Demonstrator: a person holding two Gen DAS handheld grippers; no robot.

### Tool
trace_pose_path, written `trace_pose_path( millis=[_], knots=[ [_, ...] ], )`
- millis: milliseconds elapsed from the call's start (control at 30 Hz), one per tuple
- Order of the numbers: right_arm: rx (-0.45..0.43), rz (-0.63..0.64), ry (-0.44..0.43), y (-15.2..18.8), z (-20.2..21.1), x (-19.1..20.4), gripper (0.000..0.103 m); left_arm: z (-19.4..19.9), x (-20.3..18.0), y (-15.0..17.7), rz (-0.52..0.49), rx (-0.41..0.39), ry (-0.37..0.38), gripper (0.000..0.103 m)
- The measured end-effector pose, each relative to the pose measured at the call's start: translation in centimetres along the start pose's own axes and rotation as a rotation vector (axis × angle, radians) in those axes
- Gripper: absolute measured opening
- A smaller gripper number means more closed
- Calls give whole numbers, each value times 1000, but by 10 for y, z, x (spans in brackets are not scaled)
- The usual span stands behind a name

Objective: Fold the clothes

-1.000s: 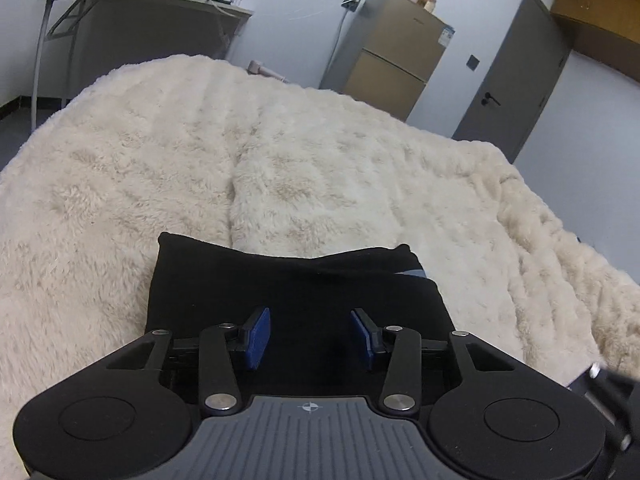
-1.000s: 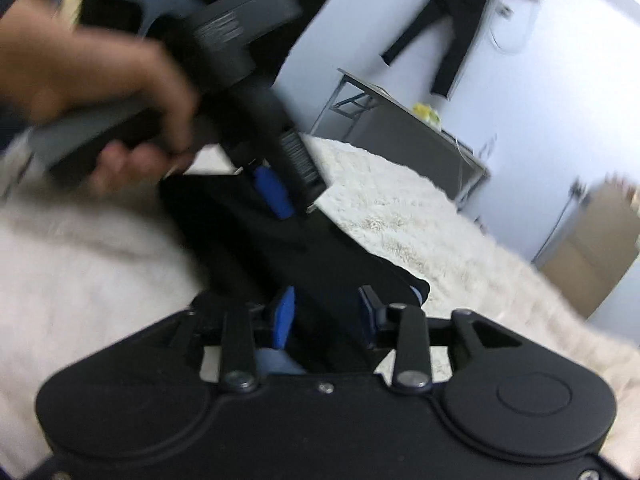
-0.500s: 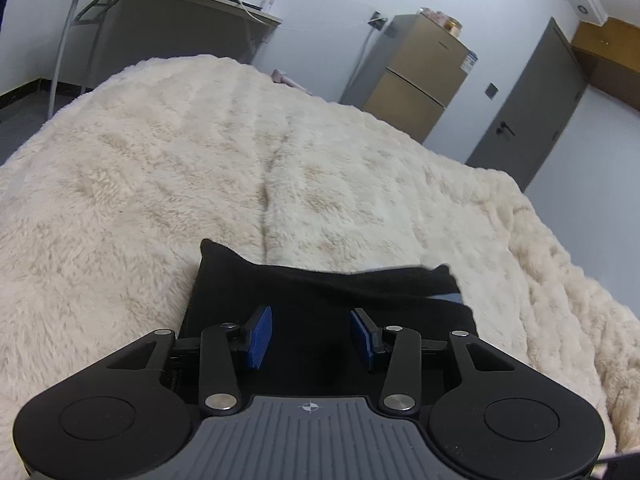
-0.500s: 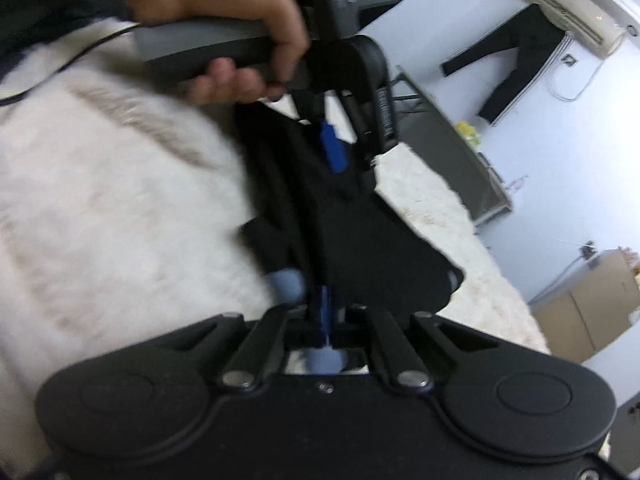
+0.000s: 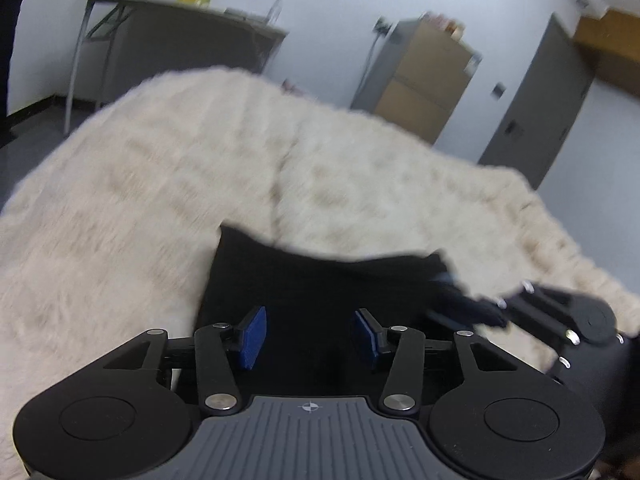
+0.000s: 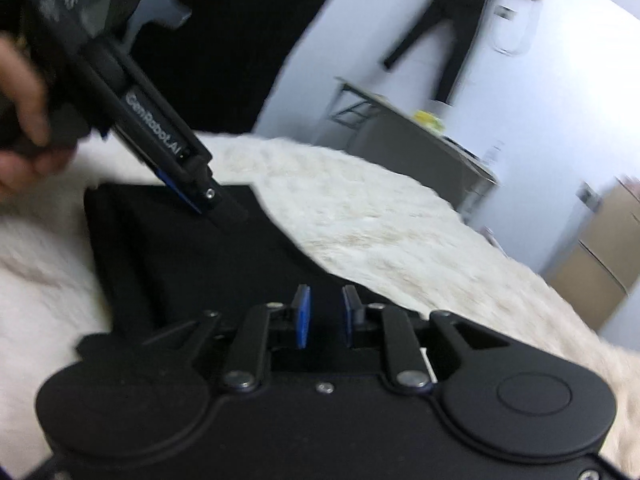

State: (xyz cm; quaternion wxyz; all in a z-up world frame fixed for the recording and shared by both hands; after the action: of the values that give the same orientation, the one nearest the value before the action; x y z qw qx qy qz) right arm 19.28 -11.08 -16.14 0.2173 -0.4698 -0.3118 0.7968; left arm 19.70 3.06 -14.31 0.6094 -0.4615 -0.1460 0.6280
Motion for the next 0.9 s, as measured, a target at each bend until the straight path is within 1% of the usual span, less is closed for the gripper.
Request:
trace_pose_path(
  millis=[33, 67, 100, 133, 167, 200, 233, 267, 300, 367, 400, 433, 467, 500, 533, 600, 667, 700, 767, 800, 833, 867, 900],
  knots=[
    [81, -57, 64, 10, -18, -16, 17, -2, 2, 0, 8, 0, 7, 42],
    [106, -100, 80, 11, -22, -24, 18, -2, 3, -2, 11, -9, 7, 42],
    [135, -172, 105, 13, -28, -36, 18, -1, 3, -3, 8, -22, 1, 42],
    [126, -235, 125, 6, -28, -49, 17, 1, 2, -4, 6, -35, -5, 43],
    [66, -244, 145, -7, -19, -53, 19, 4, 1, -7, 7, -56, -5, 43],
    [-50, -219, 116, -28, -4, -45, 20, 8, -1, -9, 12, -76, 1, 43],
    [-116, -188, 60, -40, 3, -34, 20, 11, -2, -11, 18, -92, 6, 44],
    [-134, -158, 32, -45, 2, -25, 20, 13, -1, -12, 23, -99, 5, 45],
    [-112, -82, 5, -44, -7, -8, 20, 13, 1, -11, 27, -96, -4, 47],
    [-66, 69, -46, -41, -25, 25, 19, 12, 6, -9, 39, -86, -22, 47],
    [9, 109, -19, -30, -41, 28, 15, 10, 9, -7, 48, -75, -23, 47],
    [52, 109, 8, -25, -49, 25, 15, 9, 10, -6, 54, -70, -17, 47],
    [127, 63, 74, -15, -60, 9, 15, 9, 11, -7, 58, -70, -17, 47],
    [192, -31, 154, -9, -61, -16, 15, 10, 12, -8, 63, -76, -18, 47],
    [198, -79, 191, -11, -54, -30, 15, 11, 12, -10, 67, -86, -20, 47],
    [104, -119, 174, -25, -23, -36, 18, 16, 15, -16, 98, -118, -12, 47],
    [13, -105, 115, -35, 6, -21, 19, 18, 20, -21, 136, -139, 3, 48],
    [-14, -97, 61, -37, 17, -7, 21, 17, 24, -22, 160, -143, 11, 49],
    [-1, -38, -47, -31, 29, 34, 20, 14, 29, -22, 184, -134, 10, 49],
    [2, 13, -97, -28, 36, 60, 16, 11, 33, -21, 201, -125, 6, 49],
    [-12, 69, -128, -25, 48, 85, 9, 8, 35, -21, 210, -117, 3, 49],
    [-29, 101, -144, -25, 56, 96, 0, 6, 37, -20, 217, -110, 3, 49],
    [-76, 153, -198, -27, 76, 118, 0, 5, 39, -20, 219, -106, 3, 49]
  ],
)
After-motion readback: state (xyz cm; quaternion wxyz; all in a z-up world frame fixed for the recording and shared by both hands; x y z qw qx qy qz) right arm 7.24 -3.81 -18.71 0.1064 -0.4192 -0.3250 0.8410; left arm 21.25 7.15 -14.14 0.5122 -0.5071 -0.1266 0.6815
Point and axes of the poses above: each gripper's, at about its wrist camera, not at the fingertips, and z roughly against the way its jaws point, x to its left, y to its underside, the point moved 8 cm from there along -z, roughly the way its jaws point, and after that the axes turned 1 degree about -x, right-handed, at the moved point
